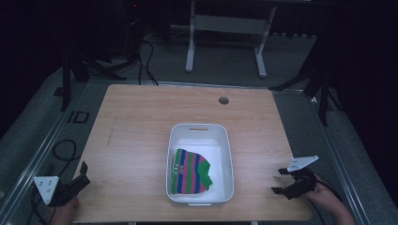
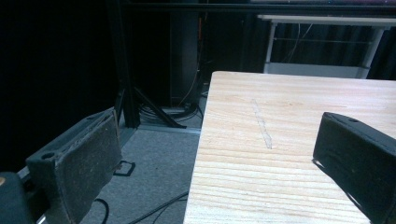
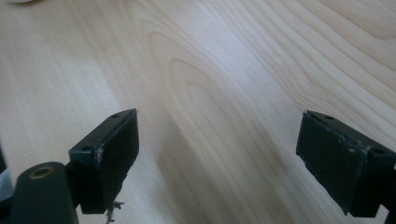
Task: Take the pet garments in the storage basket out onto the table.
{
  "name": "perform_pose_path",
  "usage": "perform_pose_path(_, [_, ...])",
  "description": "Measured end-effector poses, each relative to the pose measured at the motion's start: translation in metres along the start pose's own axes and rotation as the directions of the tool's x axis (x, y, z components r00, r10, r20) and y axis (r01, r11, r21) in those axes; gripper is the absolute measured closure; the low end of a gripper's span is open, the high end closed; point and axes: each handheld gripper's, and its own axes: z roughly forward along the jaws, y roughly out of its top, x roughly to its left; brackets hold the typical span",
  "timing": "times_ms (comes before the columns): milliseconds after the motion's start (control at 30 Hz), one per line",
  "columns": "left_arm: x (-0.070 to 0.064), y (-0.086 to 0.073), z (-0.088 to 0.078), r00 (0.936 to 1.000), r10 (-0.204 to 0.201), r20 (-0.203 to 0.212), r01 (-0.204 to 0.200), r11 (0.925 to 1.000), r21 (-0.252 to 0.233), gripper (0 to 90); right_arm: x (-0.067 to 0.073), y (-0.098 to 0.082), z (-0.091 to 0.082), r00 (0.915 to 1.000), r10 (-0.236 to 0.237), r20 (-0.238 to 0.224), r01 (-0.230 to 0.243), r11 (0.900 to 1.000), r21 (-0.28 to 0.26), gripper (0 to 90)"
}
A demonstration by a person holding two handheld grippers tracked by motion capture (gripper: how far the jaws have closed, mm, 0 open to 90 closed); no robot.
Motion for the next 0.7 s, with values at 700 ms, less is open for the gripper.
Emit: perform_pose_path(700, [-0.001,0.0,0.0,0.9999,0.012,0.003,-0.012,0.9999,0.001,1.3,0.04,0.088,-0.016,0.9875,-0.145,-0.063,0.143,0.989,-0.024,12.6])
